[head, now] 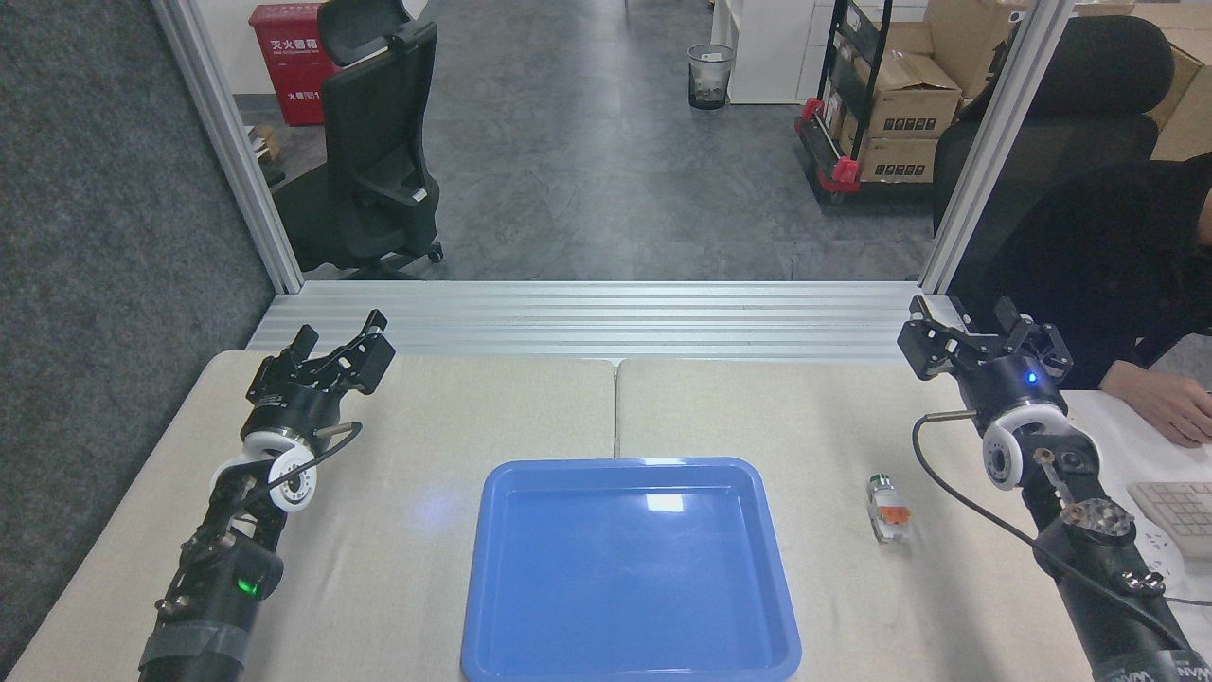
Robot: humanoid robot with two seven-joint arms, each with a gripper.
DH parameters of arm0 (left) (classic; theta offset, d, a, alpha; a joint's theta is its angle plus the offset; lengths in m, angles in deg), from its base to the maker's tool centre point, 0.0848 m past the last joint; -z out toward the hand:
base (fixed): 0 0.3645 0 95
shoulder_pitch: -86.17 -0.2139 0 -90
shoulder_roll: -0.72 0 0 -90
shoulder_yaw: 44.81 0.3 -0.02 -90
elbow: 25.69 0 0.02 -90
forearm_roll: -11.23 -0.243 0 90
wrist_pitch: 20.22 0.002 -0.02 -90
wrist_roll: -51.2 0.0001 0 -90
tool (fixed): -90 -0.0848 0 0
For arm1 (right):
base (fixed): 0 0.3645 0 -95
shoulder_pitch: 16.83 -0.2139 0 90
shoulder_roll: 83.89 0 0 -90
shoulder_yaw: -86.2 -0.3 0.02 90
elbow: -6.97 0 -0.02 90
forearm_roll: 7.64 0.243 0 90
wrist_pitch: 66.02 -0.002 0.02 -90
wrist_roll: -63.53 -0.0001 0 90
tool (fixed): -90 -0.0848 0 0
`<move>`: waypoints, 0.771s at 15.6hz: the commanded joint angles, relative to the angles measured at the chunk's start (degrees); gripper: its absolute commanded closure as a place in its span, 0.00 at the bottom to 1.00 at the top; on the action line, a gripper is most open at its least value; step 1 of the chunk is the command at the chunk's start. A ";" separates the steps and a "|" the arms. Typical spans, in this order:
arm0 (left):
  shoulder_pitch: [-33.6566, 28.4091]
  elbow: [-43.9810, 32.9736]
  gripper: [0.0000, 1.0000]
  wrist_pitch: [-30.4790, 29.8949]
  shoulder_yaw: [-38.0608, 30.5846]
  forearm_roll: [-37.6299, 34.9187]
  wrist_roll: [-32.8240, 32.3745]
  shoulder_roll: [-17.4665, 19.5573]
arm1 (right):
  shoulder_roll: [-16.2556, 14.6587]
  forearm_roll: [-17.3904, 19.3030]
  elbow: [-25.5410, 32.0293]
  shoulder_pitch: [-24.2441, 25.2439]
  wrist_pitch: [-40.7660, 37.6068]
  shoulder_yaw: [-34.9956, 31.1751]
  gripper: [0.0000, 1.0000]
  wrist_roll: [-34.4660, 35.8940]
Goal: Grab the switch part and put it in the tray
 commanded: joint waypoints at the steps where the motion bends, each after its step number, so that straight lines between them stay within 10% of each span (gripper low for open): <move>1: 0.00 0.09 0.00 0.01 1.41 -0.17 -0.32 0.05 | -0.52 -0.05 0.60 -1.92 1.74 1.63 0.01 -0.66; 12: 0.00 0.00 0.00 -0.08 1.32 0.00 -0.24 0.05 | -0.08 0.65 1.03 0.71 -0.35 1.02 0.01 2.93</move>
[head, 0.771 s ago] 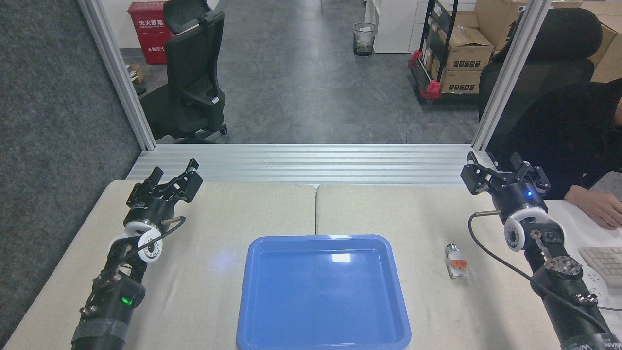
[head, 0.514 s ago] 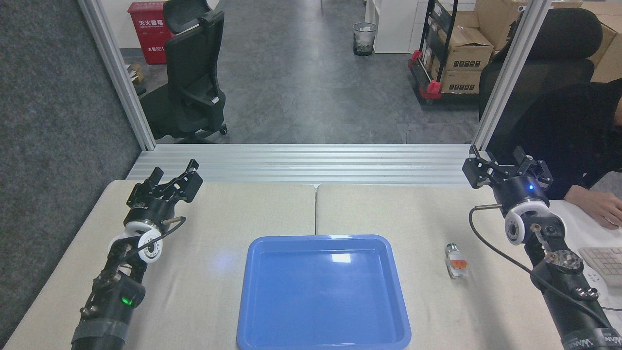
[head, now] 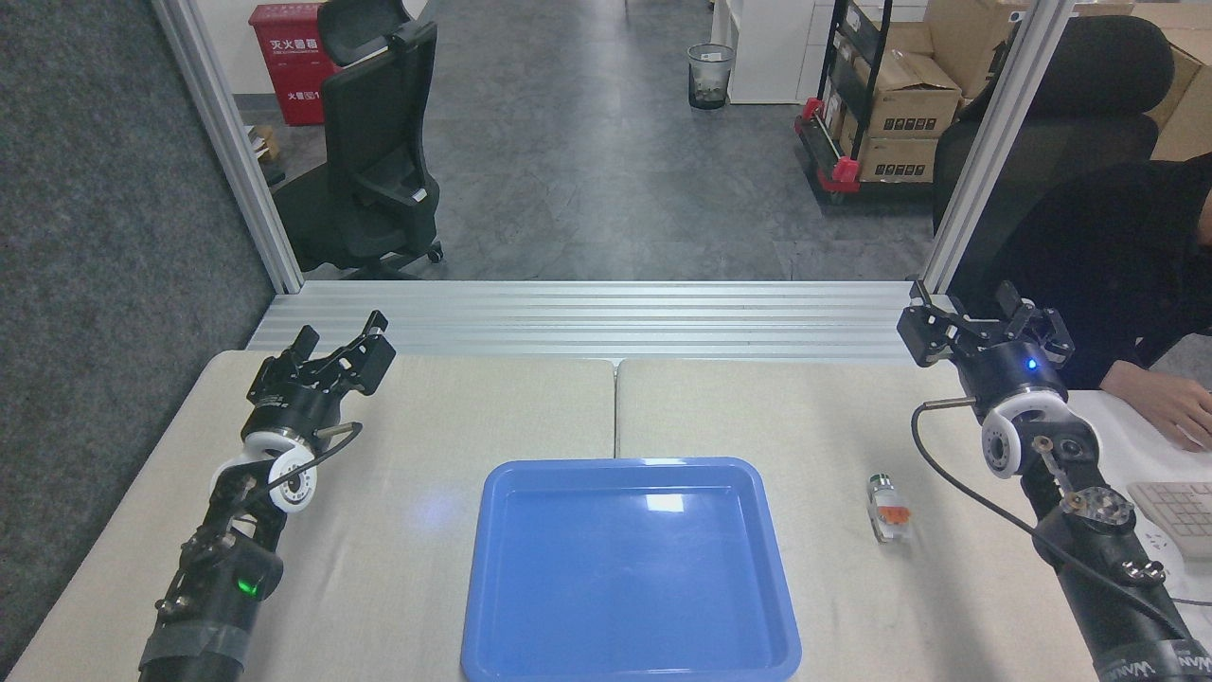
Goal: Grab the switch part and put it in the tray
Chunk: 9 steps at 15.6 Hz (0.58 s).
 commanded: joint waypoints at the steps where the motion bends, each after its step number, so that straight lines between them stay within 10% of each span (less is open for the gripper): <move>1: 0.00 -0.03 0.00 0.00 1.32 0.02 -0.04 -0.05 | -0.04 0.76 1.29 1.57 -3.19 -0.78 0.01 3.76; 4: 0.00 0.06 0.00 0.00 1.32 0.02 -0.04 -0.05 | -1.01 0.77 1.91 2.54 -11.03 -1.14 0.01 4.66; 9: 0.00 -0.03 0.00 0.00 1.32 0.02 -0.04 0.03 | -0.83 0.06 2.43 3.95 7.23 5.09 0.01 2.02</move>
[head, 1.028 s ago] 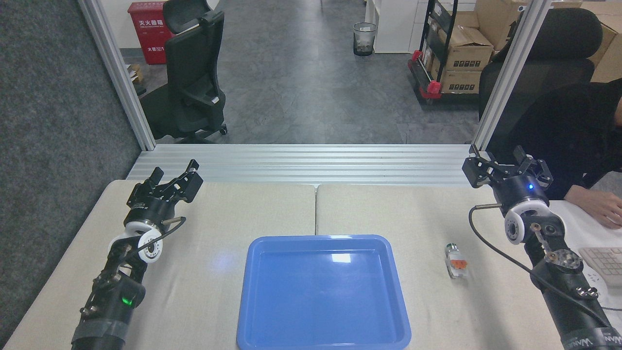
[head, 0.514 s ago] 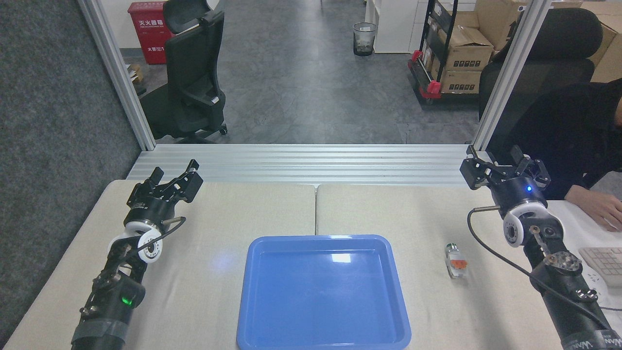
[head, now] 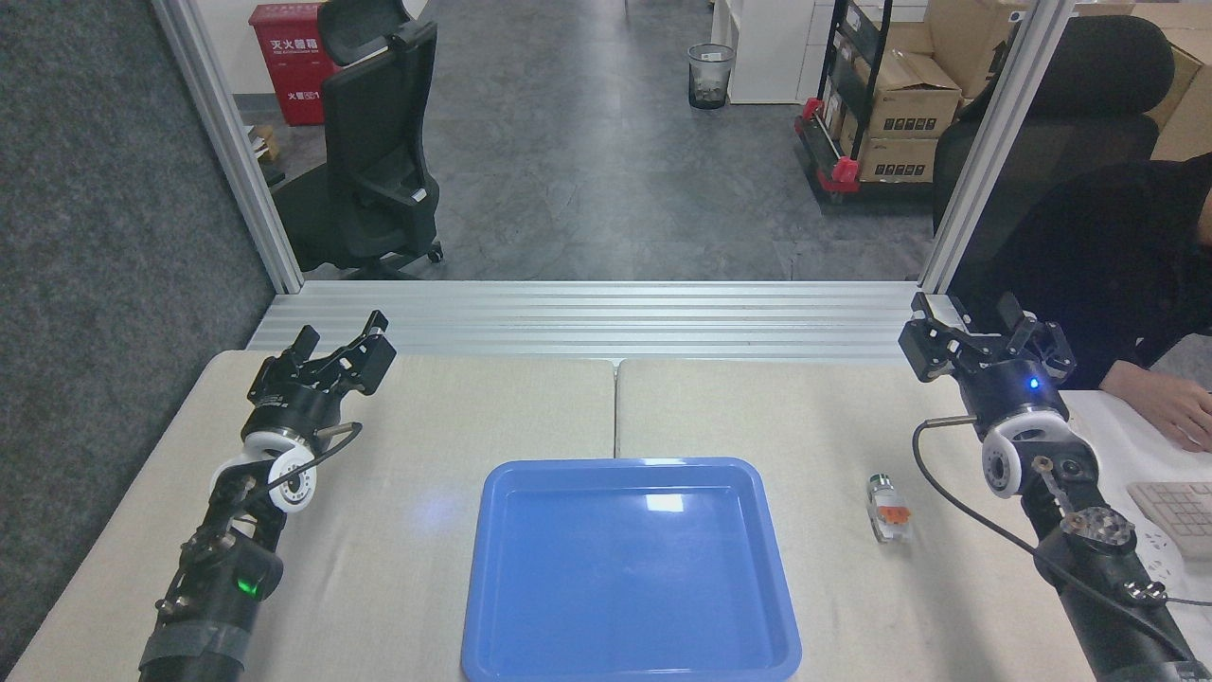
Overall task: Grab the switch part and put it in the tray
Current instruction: 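Move the right gripper down onto the white-orange switch part and close it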
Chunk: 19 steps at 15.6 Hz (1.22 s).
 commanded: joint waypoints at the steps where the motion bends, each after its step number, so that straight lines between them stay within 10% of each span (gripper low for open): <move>1: 0.00 -0.03 0.00 0.03 1.32 0.00 -0.01 -0.05 | -0.54 -0.28 1.39 1.34 5.25 4.65 0.01 -0.72; 19: 0.00 -0.03 0.00 0.03 1.32 0.00 -0.01 -0.05 | -0.81 -0.01 7.54 5.90 4.46 5.62 0.01 -1.07</move>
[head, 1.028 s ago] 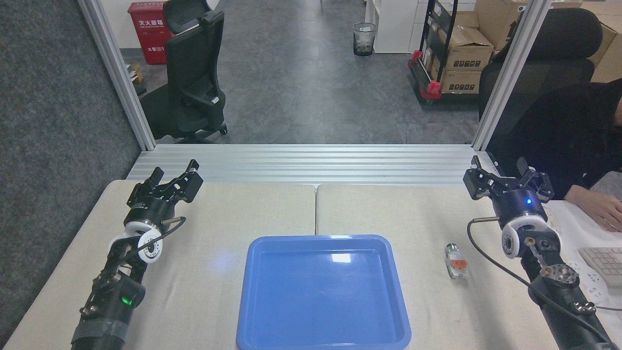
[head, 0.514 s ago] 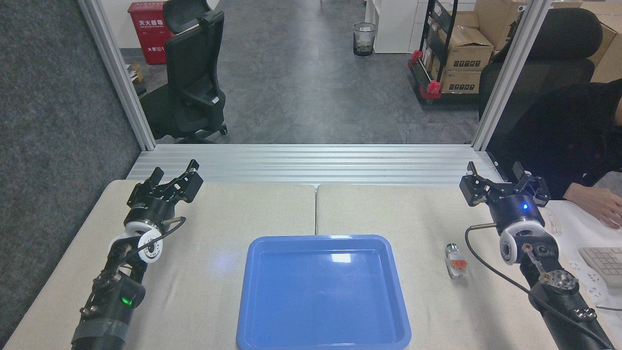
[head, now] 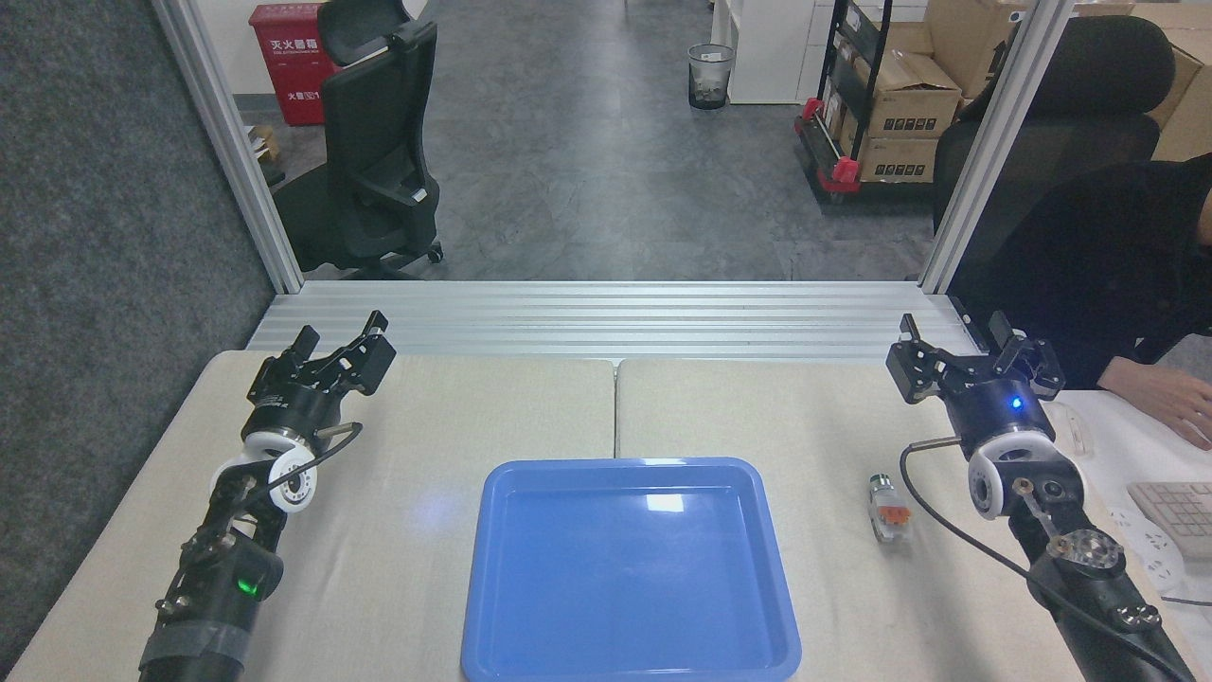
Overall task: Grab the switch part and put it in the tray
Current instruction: 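Move the right gripper down onto the white-orange switch part and close it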
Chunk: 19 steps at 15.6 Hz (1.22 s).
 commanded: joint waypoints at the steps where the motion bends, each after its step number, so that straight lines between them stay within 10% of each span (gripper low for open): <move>1: 0.00 -0.06 0.00 0.04 1.32 0.00 0.06 -0.04 | 1.18 -0.08 2.34 4.91 -0.01 1.33 0.01 -0.12; 6: 0.08 -0.06 0.00 0.04 1.32 0.00 0.06 0.05 | 8.65 -0.25 -2.05 12.39 0.60 2.30 0.03 -0.21; 14: 0.00 -0.06 0.00 0.04 1.32 0.00 -0.03 -0.04 | 9.10 -0.17 -12.34 15.92 1.83 3.09 0.10 0.93; 15: 0.00 0.02 0.00 0.04 1.32 0.00 -0.03 0.05 | 9.18 0.01 -12.08 16.27 1.75 3.18 0.28 1.80; 17: 0.00 0.02 0.00 0.04 1.32 0.00 -0.02 0.05 | 9.62 0.45 -10.76 16.36 1.92 3.01 1.00 1.46; 19: 0.08 0.02 0.00 0.04 1.32 0.00 -0.03 -0.04 | 11.55 0.71 -4.99 16.45 3.40 1.43 1.00 1.46</move>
